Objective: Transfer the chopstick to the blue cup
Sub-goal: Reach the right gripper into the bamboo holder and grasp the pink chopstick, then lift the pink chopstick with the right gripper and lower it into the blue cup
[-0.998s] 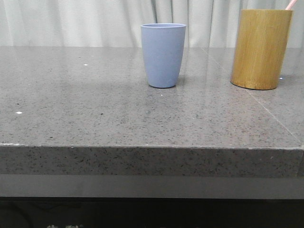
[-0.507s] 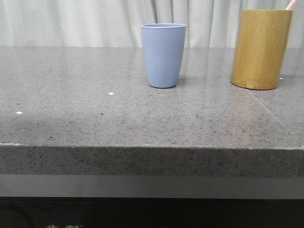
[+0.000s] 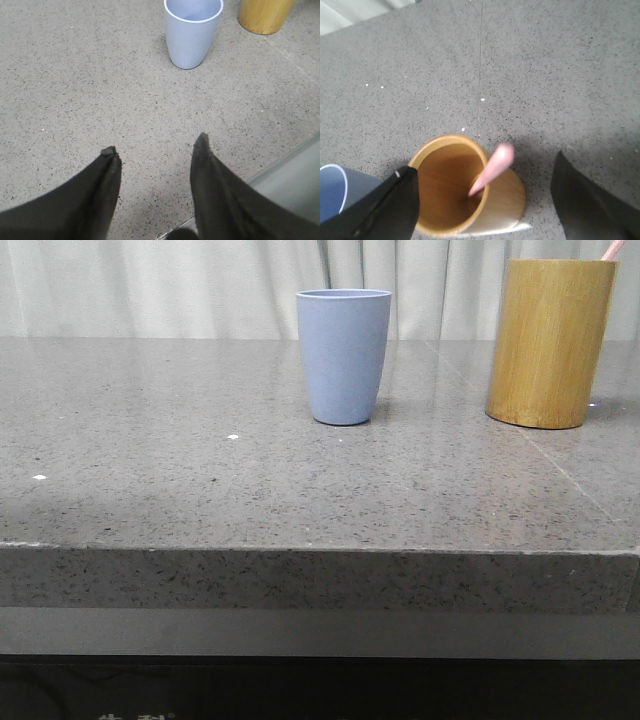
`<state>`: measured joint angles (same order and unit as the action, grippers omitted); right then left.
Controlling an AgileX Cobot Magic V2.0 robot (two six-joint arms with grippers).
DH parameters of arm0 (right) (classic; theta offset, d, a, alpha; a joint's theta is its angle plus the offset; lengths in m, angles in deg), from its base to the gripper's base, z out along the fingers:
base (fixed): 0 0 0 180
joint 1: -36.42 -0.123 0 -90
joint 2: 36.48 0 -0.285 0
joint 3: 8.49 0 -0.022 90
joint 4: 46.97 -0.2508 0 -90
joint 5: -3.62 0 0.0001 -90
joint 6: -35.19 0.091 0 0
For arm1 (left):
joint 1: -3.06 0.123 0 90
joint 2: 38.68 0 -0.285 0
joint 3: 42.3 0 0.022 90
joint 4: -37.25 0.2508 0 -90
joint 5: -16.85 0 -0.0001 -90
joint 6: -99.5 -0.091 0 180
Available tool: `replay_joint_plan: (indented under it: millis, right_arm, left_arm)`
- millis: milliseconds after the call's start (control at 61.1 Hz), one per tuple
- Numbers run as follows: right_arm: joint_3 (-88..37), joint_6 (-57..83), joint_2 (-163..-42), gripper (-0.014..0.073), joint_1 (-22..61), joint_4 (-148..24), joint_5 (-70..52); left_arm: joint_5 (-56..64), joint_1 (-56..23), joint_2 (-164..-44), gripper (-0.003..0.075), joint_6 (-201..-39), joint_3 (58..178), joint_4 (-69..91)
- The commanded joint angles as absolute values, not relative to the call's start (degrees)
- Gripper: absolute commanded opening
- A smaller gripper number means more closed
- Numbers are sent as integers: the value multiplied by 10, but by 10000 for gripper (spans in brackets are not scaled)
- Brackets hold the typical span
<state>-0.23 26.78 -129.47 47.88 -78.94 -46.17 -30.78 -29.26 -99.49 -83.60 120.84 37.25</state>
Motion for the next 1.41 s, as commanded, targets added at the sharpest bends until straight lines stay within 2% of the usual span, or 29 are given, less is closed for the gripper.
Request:
replay_joint_plan:
  millis: [0, 213, 442, 916, 1014, 1260, 1391]
  right_arm:
    - [56, 259, -1316, 561, 483, -811, -468]
    - [133, 245, -1385, 544, 483, -822, -547]
    - [142, 241, -1388, 318, 483, -823, -556]
    - [180, 239, -1388, -29, 483, -823, -586]
    - [202, 239, -1387, -61, 483, -818, -599]
    - [267, 211, -1351, -60, 480, -813, -616]
    - [282, 199, -1307, -60, 452, -769, -604]
  left_arm:
    - [-264, -292, -988, 333, -830, 1224, 368]
    - [-264, -292, -988, 333, -830, 1224, 368]
    - [-264, -292, -989, 333, -830, 1224, 368]
    - [-264, -292, -989, 333, -830, 1224, 368]
    - [-264, -292, -989, 333, -830, 1224, 368]
    - [-264, -292, -989, 333, -830, 1224, 368]
    - [-262, -292, -989, 333, -830, 1224, 368]
